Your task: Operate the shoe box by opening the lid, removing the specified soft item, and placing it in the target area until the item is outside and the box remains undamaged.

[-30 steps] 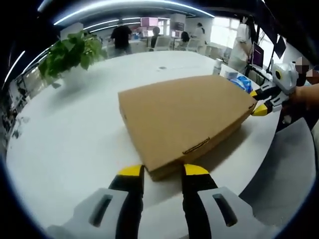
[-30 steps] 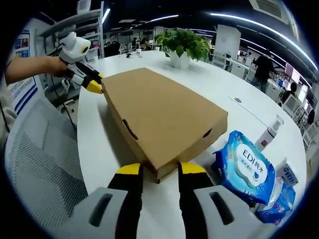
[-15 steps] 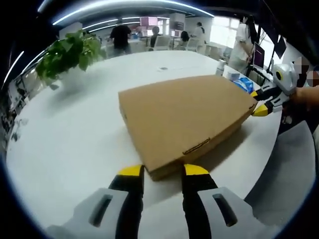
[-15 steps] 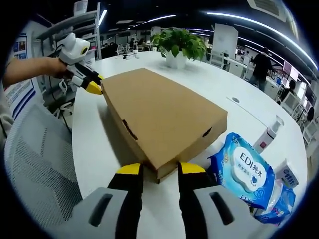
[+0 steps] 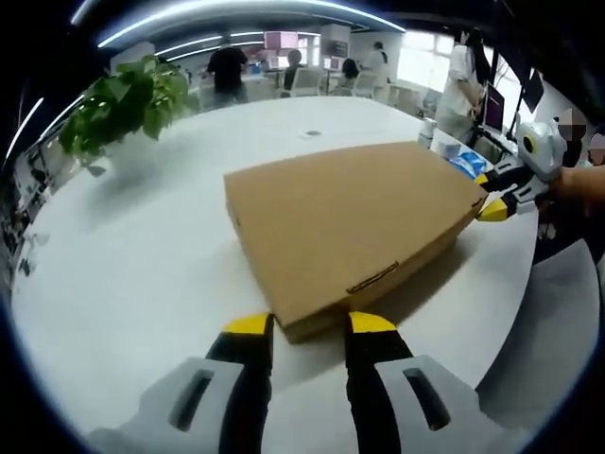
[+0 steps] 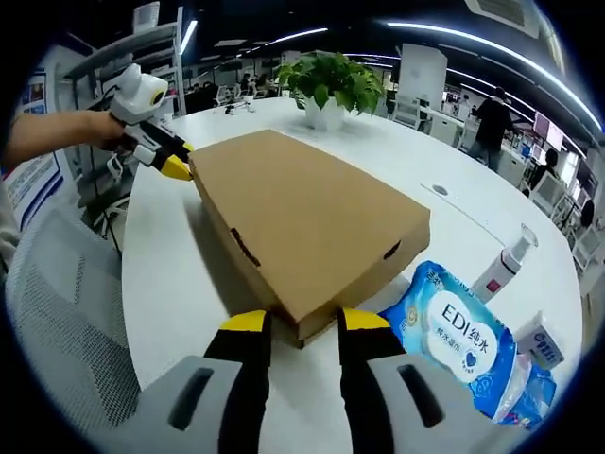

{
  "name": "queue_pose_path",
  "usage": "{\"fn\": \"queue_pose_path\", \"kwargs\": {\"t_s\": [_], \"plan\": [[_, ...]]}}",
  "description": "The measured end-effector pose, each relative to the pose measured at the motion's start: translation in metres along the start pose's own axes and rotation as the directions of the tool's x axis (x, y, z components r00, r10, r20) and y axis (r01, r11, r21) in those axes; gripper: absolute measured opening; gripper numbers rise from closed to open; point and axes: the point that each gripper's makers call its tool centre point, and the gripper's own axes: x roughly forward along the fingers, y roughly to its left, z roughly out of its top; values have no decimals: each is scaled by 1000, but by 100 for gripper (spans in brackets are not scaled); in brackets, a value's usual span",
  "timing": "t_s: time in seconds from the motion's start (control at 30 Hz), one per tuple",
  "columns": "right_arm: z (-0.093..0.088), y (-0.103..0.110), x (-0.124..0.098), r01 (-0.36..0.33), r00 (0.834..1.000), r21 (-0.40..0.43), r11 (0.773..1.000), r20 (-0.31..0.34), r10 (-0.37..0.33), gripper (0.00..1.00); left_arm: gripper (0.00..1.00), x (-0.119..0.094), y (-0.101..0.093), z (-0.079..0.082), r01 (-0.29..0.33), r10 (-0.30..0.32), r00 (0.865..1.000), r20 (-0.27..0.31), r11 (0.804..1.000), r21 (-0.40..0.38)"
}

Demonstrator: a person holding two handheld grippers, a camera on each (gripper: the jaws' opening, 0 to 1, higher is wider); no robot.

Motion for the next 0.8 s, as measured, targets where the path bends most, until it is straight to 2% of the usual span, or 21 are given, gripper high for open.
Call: {"fn": "queue_pose_path", "kwargs": {"t_s": [0.8], "plan": [[14, -35, 18, 0, 1000, 9, 1000, -10, 0, 25, 28, 28, 17, 28, 14, -14, 1000, -4, 1000, -5]]}}
